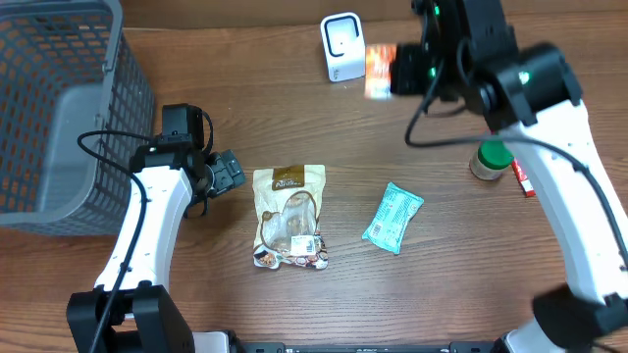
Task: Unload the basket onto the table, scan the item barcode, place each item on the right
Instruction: 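Hold the juice box in front of the white scanner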
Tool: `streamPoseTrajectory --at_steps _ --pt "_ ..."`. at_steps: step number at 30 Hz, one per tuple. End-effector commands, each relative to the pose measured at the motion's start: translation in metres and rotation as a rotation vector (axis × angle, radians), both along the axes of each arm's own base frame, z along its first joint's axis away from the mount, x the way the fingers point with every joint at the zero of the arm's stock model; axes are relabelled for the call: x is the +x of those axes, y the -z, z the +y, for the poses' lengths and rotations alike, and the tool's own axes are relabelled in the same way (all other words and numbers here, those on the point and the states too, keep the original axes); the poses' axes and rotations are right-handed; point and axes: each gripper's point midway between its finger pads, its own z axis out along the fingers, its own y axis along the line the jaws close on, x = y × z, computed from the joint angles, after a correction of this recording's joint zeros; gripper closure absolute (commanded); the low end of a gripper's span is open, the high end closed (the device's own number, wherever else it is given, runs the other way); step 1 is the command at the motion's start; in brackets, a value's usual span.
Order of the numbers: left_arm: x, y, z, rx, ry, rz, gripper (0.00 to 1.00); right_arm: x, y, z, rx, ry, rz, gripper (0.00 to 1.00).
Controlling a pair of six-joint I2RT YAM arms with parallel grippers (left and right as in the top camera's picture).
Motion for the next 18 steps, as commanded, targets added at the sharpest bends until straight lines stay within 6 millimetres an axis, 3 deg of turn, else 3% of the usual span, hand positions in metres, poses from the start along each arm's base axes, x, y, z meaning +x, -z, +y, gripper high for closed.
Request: streamPoseTrajectory --at_steps 1,7,13,18 --pt "0.004 -0.005 0.003 0.014 0.007 -0.015 0.0 0.034 -0.005 -0.008 -0.134 0.018 -0.11 0.97" --pt "0.004 -0.005 0.003 0.014 0.007 -0.016 0.0 0.073 0.018 -0.014 -0.281 0.035 -0.178 0.96" --pt "0.004 -0.005 0.003 0.014 0.007 -0.015 0.0 0.107 0.053 0.002 -0.407 -0.019 -0.225 0.97" --pt "0.004 -0.005 0.003 0.014 0.007 -0.015 0.0 0.13 0.078 0.019 -0.618 -0.084 -0.309 0.96"
